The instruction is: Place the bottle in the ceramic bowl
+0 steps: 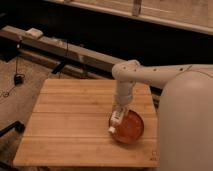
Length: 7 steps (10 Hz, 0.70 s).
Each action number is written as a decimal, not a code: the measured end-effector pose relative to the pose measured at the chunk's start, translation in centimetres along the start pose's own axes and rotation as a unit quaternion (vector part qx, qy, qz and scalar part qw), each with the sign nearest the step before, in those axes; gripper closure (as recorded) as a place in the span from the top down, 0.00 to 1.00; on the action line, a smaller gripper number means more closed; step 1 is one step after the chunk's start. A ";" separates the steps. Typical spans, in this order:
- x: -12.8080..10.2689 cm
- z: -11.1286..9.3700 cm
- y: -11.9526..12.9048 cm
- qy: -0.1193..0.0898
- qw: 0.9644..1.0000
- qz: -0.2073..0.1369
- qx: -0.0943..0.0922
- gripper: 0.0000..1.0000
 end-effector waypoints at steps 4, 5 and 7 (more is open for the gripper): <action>-0.2 0.0 -0.5 -0.004 1.000 0.007 -0.001 0.74; -0.2 0.0 -0.5 -0.007 1.000 0.006 0.000 0.79; -0.3 -0.2 -0.4 -0.011 1.000 0.007 -0.005 0.80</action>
